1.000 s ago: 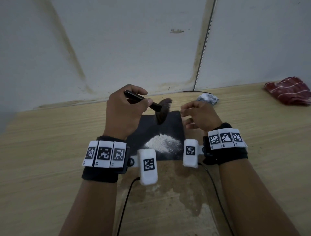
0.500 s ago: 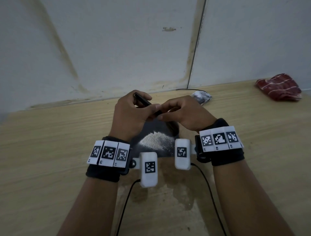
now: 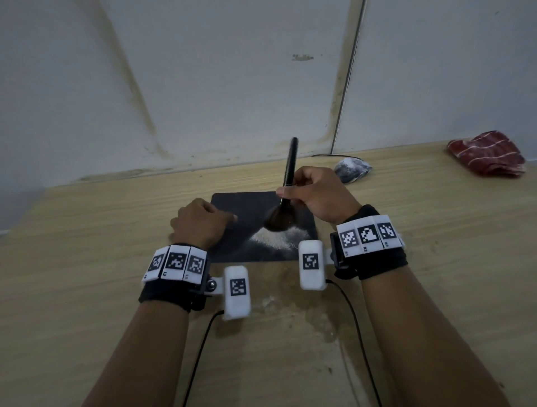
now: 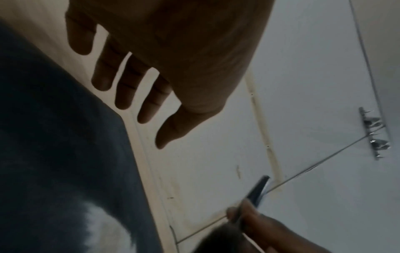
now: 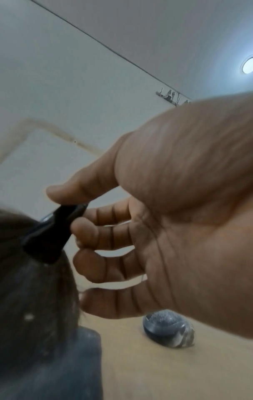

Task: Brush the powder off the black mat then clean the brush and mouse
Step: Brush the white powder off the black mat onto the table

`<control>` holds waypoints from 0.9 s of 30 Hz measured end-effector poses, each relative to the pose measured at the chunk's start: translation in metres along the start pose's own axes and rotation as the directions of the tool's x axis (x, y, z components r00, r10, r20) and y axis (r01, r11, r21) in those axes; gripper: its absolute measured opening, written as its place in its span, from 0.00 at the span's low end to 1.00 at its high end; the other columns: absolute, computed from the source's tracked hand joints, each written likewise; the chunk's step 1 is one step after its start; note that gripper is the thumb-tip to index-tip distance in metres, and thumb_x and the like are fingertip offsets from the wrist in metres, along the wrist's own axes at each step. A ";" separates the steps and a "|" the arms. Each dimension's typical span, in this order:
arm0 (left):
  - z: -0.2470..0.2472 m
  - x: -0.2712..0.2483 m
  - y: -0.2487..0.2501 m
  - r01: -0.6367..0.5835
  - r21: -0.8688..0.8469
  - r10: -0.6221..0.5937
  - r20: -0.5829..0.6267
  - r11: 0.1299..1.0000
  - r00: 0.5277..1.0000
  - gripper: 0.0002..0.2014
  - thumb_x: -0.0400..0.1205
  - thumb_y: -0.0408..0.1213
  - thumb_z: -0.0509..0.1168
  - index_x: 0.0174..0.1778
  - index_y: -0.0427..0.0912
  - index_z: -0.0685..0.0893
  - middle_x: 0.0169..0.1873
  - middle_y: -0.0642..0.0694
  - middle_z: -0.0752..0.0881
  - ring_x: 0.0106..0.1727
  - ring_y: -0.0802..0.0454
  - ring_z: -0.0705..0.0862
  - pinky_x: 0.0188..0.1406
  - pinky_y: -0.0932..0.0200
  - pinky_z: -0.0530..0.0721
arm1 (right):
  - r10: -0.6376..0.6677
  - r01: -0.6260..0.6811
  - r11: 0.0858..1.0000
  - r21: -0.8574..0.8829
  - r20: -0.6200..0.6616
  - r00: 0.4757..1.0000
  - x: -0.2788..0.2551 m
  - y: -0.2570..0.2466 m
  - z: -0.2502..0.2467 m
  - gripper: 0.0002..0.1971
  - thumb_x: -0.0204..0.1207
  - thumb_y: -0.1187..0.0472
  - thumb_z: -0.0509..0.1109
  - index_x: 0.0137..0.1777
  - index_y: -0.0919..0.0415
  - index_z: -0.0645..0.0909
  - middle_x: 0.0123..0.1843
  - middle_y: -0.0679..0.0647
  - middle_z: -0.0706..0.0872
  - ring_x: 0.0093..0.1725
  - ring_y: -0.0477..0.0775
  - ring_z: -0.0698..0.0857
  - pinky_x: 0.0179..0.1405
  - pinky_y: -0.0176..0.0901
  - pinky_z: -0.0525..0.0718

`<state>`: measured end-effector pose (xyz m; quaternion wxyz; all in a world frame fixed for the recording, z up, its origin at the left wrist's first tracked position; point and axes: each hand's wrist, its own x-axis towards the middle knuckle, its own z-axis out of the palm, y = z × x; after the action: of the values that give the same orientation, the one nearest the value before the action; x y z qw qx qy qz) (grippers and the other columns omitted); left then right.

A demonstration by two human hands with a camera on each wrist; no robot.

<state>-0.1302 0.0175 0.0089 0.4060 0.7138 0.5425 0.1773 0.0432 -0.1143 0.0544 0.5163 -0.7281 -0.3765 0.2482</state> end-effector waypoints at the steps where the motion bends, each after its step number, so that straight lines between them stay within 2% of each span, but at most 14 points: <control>1: 0.004 0.007 -0.002 0.018 0.092 -0.019 0.018 0.996 1.000 0.30 0.50 0.65 0.71 0.42 0.49 0.83 0.50 0.44 0.86 0.56 0.37 0.81 0.58 0.36 0.82 | 0.006 -0.006 1.000 0.000 -0.012 1.000 0.001 0.001 -0.002 0.13 0.72 0.63 0.82 0.49 0.70 0.85 0.37 0.57 0.88 0.35 0.50 0.86 0.45 0.44 0.86; 3: 0.011 0.017 0.002 0.035 0.198 -0.044 0.043 0.979 0.998 0.39 0.48 0.65 0.73 0.51 0.43 0.83 0.54 0.39 0.84 0.57 0.34 0.81 0.56 0.35 0.83 | 0.004 -0.004 1.000 -0.022 -0.027 1.000 0.003 0.003 -0.005 0.11 0.72 0.61 0.82 0.46 0.66 0.85 0.35 0.57 0.89 0.34 0.50 0.87 0.45 0.46 0.86; 6: 0.018 0.022 0.013 0.027 0.273 -0.051 0.082 0.962 0.995 0.42 0.56 0.58 0.79 0.61 0.37 0.77 0.60 0.34 0.80 0.59 0.29 0.81 0.56 0.34 0.84 | 0.021 -0.023 0.999 -0.047 -0.046 0.999 0.004 0.007 -0.004 0.09 0.72 0.58 0.82 0.41 0.60 0.84 0.33 0.56 0.90 0.33 0.51 0.88 0.45 0.46 0.87; 9: 0.024 0.024 0.020 0.011 0.340 -0.054 0.117 0.941 0.992 0.40 0.61 0.48 0.84 0.64 0.36 0.74 0.64 0.33 0.77 0.57 0.30 0.82 0.52 0.39 0.86 | 0.051 -0.052 0.998 -0.022 -0.062 0.997 0.004 0.011 0.000 0.10 0.72 0.59 0.82 0.42 0.61 0.84 0.29 0.52 0.89 0.29 0.48 0.87 0.35 0.40 0.84; 12: 0.025 0.027 0.028 -0.012 0.322 -0.039 0.151 0.947 0.988 0.40 0.60 0.44 0.86 0.63 0.32 0.76 0.61 0.31 0.81 0.52 0.33 0.84 0.38 0.48 0.83 | 0.081 -0.081 0.997 0.010 -0.098 0.992 0.007 0.013 0.000 0.12 0.70 0.59 0.83 0.44 0.66 0.85 0.28 0.53 0.90 0.29 0.49 0.88 0.38 0.44 0.87; 14: 0.023 0.028 0.033 -0.007 0.294 -0.046 0.173 0.956 0.984 0.35 0.61 0.42 0.86 0.58 0.29 0.79 0.53 0.33 0.85 0.48 0.36 0.86 0.30 0.52 0.79 | 0.090 -0.088 0.996 0.025 -0.122 0.988 0.010 0.013 0.000 0.15 0.69 0.60 0.84 0.47 0.69 0.85 0.29 0.56 0.91 0.29 0.52 0.89 0.41 0.47 0.89; 16: 0.023 0.029 0.034 0.004 0.254 -0.050 0.177 0.967 0.983 0.21 0.65 0.38 0.84 0.40 0.30 0.82 0.39 0.37 0.85 0.36 0.43 0.83 0.25 0.56 0.73 | 0.084 -0.080 0.996 0.033 -0.146 0.986 0.012 0.013 0.001 0.16 0.69 0.60 0.84 0.49 0.69 0.84 0.30 0.56 0.91 0.28 0.52 0.90 0.38 0.46 0.88; 17: 0.022 0.029 0.032 0.021 0.219 -0.061 0.179 0.976 0.982 0.18 0.67 0.37 0.83 0.34 0.31 0.80 0.34 0.39 0.83 0.32 0.45 0.80 0.24 0.57 0.71 | 0.081 -0.077 0.997 0.029 -0.155 0.985 0.012 0.014 0.001 0.16 0.70 0.59 0.83 0.50 0.69 0.84 0.29 0.56 0.91 0.28 0.51 0.89 0.36 0.44 0.88; 18: 0.021 0.029 0.030 0.043 0.169 -0.073 0.176 0.985 0.982 0.18 0.67 0.36 0.82 0.32 0.32 0.79 0.32 0.40 0.82 0.31 0.46 0.79 0.24 0.57 0.71 | 0.079 -0.076 0.997 0.022 -0.162 0.984 0.012 0.014 0.002 0.17 0.71 0.57 0.82 0.51 0.68 0.84 0.29 0.55 0.90 0.27 0.50 0.89 0.35 0.43 0.87; 20: 0.017 0.032 0.022 0.087 0.055 -0.095 0.175 0.995 0.980 0.15 0.67 0.34 0.81 0.35 0.32 0.80 0.35 0.40 0.84 0.35 0.44 0.82 0.28 0.57 0.76 | 0.083 -0.080 0.997 0.022 -0.176 0.981 0.013 0.014 0.002 0.16 0.75 0.54 0.79 0.51 0.68 0.84 0.28 0.54 0.90 0.27 0.51 0.88 0.35 0.44 0.87; 22: 0.014 0.035 0.017 0.087 -0.080 -0.072 0.175 0.993 0.982 0.11 0.69 0.32 0.78 0.38 0.35 0.82 0.45 0.39 0.88 0.43 0.42 0.86 0.41 0.51 0.85 | 0.097 -0.090 0.995 0.047 -0.184 0.978 0.014 0.013 0.002 0.17 0.79 0.51 0.74 0.50 0.69 0.85 0.30 0.57 0.91 0.30 0.55 0.89 0.38 0.49 0.88; 24: 0.012 0.035 0.012 0.075 -0.209 -0.033 0.196 0.975 0.980 0.11 0.70 0.31 0.77 0.47 0.34 0.87 0.54 0.35 0.89 0.53 0.38 0.88 0.58 0.43 0.87 | 0.103 -0.091 0.993 0.077 -0.181 0.978 0.013 0.011 0.001 0.18 0.82 0.50 0.70 0.46 0.68 0.86 0.32 0.60 0.92 0.32 0.59 0.88 0.37 0.50 0.86; 25: 0.012 0.034 0.008 0.055 -0.272 0.001 0.199 0.961 0.980 0.12 0.71 0.30 0.77 0.50 0.33 0.88 0.54 0.35 0.90 0.55 0.36 0.89 0.61 0.39 0.86 | 0.103 -0.089 0.993 0.081 -0.178 0.979 0.012 0.010 -0.001 0.18 0.83 0.49 0.68 0.46 0.67 0.86 0.33 0.61 0.92 0.31 0.59 0.87 0.37 0.48 0.85; 27: 0.013 0.030 -0.002 0.020 -0.399 0.066 0.202 0.917 0.977 0.08 0.75 0.28 0.74 0.49 0.36 0.90 0.51 0.37 0.92 0.53 0.36 0.89 0.61 0.35 0.85 | 0.092 -0.081 0.994 0.068 -0.171 0.981 0.008 0.006 -0.004 0.20 0.84 0.48 0.67 0.47 0.67 0.87 0.34 0.62 0.92 0.30 0.59 0.85 0.38 0.48 0.84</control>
<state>-0.1120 0.0397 -0.0063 0.5961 0.6371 0.4402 0.2123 0.0528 -0.1115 0.0500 0.5576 -0.7467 -0.2904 0.2173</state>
